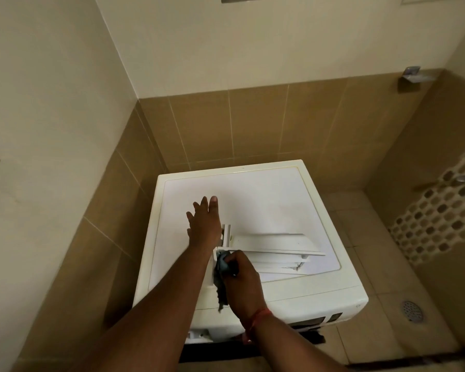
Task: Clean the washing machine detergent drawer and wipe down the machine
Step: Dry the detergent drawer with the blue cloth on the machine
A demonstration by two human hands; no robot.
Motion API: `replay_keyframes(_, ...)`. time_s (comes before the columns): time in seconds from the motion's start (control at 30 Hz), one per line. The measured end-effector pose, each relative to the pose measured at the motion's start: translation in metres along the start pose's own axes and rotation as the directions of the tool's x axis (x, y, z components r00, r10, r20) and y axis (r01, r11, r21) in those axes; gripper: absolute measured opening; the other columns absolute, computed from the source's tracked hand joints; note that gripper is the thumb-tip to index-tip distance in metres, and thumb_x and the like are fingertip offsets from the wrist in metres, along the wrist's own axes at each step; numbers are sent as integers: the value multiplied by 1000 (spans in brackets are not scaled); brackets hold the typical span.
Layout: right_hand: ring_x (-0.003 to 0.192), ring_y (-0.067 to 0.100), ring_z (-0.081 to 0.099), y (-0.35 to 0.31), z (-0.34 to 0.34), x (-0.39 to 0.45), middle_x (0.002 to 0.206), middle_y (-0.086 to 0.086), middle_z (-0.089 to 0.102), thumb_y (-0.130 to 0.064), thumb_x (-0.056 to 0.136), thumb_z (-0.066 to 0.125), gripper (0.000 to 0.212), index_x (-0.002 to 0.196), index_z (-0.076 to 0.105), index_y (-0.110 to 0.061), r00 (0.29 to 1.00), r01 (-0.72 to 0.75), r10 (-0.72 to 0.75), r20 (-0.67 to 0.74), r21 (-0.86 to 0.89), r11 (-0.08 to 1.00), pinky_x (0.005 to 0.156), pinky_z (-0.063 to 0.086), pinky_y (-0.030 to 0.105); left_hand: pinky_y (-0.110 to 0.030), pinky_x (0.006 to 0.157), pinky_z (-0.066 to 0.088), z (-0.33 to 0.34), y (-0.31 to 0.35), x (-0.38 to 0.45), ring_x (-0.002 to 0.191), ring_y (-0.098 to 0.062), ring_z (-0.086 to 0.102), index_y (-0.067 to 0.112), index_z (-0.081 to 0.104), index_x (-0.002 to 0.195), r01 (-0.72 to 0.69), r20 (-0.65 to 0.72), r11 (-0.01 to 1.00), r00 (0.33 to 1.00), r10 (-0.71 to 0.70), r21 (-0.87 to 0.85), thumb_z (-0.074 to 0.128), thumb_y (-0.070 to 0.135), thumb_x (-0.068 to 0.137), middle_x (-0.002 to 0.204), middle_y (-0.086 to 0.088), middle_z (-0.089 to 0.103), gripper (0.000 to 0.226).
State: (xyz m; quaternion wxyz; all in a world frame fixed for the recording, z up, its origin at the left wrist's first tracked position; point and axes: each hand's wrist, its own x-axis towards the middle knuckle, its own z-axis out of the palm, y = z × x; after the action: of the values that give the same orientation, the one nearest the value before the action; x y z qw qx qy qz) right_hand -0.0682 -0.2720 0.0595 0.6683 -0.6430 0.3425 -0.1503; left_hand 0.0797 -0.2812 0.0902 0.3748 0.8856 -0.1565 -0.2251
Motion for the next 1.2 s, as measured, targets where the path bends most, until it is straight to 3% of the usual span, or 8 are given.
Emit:
replay_keyframes(0.2,52,16,51,0,-8,-1,69,12,63,-1,89,54,17,82,51,-16,992,125,-126,-18,-41,991,46,43,32,-54,121,11,3,2,1,151,-36,-1,16,2,157,19,-43,980,999,-11,196,40,22,105,165,-11,-1,65)
replay_keyframes(0.57,79,20,63,26,13,12,94,8,65,-9,95,42,14,101,54,-14,987,-144,156,37,-219,965,70,57,32,-54,120,16,3,-5,5,151,-39,3,13,-2,157,-130,16,814,989,147,566,48,3,99,165,-15,0,76)
replay_keyframes(0.73,64,22,58,-4,-7,-7,82,17,64,-1,92,46,11,90,51,-10,996,-86,83,30,168,982,53,48,33,-53,121,15,3,-2,4,150,-34,11,15,15,157,-95,30,895,995,91,435,35,28,106,164,-12,13,56)
replay_keyframes(0.83,67,18,63,-20,-44,-10,81,10,67,-2,92,53,4,92,53,-6,999,23,-27,19,182,983,57,52,28,-48,122,14,3,-5,2,151,-37,7,13,3,157,-90,-47,933,993,113,348,42,10,103,164,-15,5,67)
replay_keyframes(0.97,76,19,59,-28,-112,12,85,7,61,-5,93,50,12,89,54,-15,931,87,-30,-364,143,986,66,49,32,-34,111,35,1,-6,5,143,-34,34,7,25,153,-8,-91,988,996,23,155,40,24,105,155,-19,33,53)
replay_keyframes(1.03,80,22,59,-29,-148,29,86,6,61,-10,94,47,11,91,53,-19,845,63,37,-533,168,984,72,50,38,-31,85,48,1,5,-1,100,-28,64,3,63,111,91,-95,996,991,-91,-12,22,51,104,109,-17,65,64)
replay_keyframes(1.1,80,23,58,-26,-176,47,84,4,61,-13,95,47,9,91,51,-20,792,6,71,-607,123,992,70,50,33,-33,75,46,-2,13,-5,73,-23,59,5,59,78,188,-38,978,981,-193,-92,15,58,102,78,-10,59,72)
replay_keyframes(1.2,80,26,56,-20,-192,68,84,12,60,-12,97,46,9,95,54,-9,838,-180,179,-516,49,983,70,50,34,-38,94,41,-3,14,-7,104,-31,57,0,61,117,283,79,933,959,-272,-222,29,44,105,118,-15,61,56)
